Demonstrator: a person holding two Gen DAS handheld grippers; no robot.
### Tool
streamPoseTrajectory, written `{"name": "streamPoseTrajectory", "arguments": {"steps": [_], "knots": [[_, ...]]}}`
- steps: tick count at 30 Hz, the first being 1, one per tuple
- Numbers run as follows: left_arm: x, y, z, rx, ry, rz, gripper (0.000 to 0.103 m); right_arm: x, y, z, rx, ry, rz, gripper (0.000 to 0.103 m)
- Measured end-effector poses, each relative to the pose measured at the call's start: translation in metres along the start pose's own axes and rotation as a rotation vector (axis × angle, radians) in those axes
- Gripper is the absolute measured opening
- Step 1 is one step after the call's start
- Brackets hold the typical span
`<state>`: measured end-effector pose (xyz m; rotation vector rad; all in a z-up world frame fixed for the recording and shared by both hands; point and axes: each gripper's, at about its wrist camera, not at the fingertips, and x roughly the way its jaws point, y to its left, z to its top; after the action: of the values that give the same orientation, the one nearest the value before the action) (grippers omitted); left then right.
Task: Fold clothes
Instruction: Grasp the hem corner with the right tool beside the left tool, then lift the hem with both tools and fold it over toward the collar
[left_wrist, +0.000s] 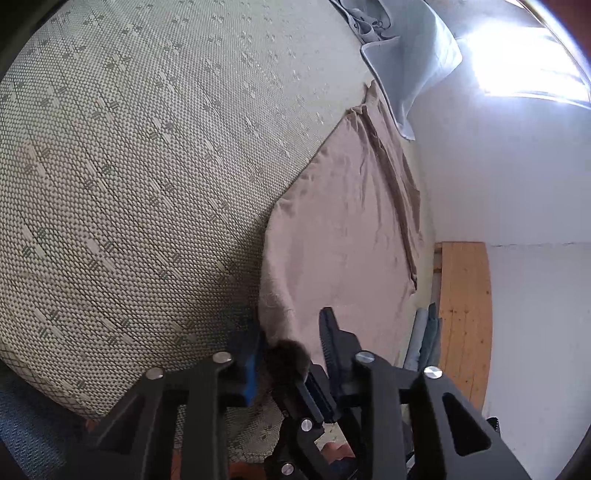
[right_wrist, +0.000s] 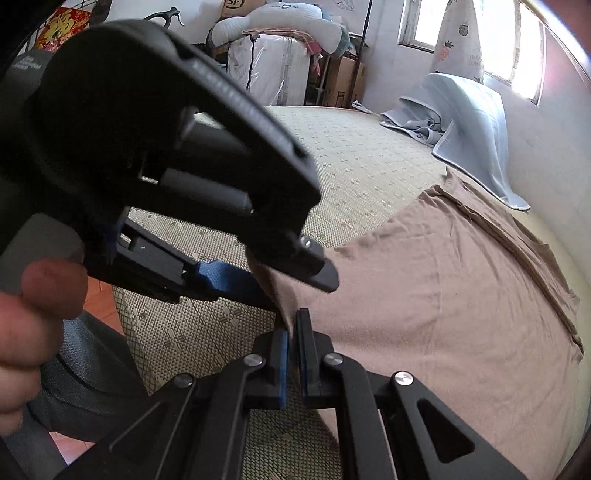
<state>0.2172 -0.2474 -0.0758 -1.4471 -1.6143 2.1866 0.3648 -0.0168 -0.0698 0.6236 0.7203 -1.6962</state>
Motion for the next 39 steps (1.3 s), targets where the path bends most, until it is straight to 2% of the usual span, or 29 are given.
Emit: {"name": "streamPoseTrajectory", "arguments": {"steps": [1,4,10,12,14,15,27,39], "knots": [[0.0,0.0,0.0,0.003,-0.002,0.002,0.015,0.0,0.0,0.0,0.002,-0.001,0.0,0.003],[-0.002,-0.001,0.0,0.015,-0.01,0.012,0.006,0.0,-0.001,0.001,0.006,-0.005,-0.003,0.003],[-0.008,-0.003,0.001,0.029,-0.035,0.007,0.004,-0.002,-0.001,0.002,-0.006,-0.03,-0.026,0.01],[-0.009,-0.004,0.002,0.031,-0.041,0.003,0.004,-0.004,0.0,0.001,-0.018,-0.039,-0.039,0.022],[-0.011,-0.005,0.002,0.034,-0.046,-0.002,0.004,-0.006,0.002,-0.001,-0.027,-0.046,-0.052,0.04],[-0.012,-0.005,0.003,0.036,-0.048,-0.005,0.004,-0.006,0.002,-0.002,-0.031,-0.047,-0.061,0.042],[-0.008,-0.019,0.007,0.069,-0.074,-0.042,0.003,-0.005,-0.019,-0.024,-0.084,0.013,-0.235,0.043],[-0.014,-0.029,0.011,0.061,-0.108,-0.068,0.003,-0.032,-0.086,-0.068,-0.042,0.096,-0.4,0.046]]}}
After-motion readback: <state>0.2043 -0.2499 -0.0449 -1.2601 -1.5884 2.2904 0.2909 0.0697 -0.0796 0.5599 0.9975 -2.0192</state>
